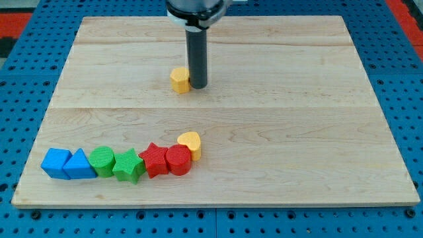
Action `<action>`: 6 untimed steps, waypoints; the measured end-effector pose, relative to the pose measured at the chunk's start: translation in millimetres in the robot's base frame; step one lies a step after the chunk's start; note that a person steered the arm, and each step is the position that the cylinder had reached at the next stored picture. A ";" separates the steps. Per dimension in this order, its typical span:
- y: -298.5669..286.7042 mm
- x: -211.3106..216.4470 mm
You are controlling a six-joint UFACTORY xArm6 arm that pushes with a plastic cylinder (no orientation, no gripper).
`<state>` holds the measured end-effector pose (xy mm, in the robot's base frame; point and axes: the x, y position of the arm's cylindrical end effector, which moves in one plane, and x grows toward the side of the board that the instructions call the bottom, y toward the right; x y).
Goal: Push the yellow heart into yellow hexagon
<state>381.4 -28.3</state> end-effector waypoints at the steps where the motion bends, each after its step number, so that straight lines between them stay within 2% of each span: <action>1: -26.8 -4.0; 2: -110.6 -3.9; 3: -138.4 -0.1; 4: -43.5 23.9; 5: 55.3 73.9; 6: 86.0 139.9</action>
<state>521.3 57.7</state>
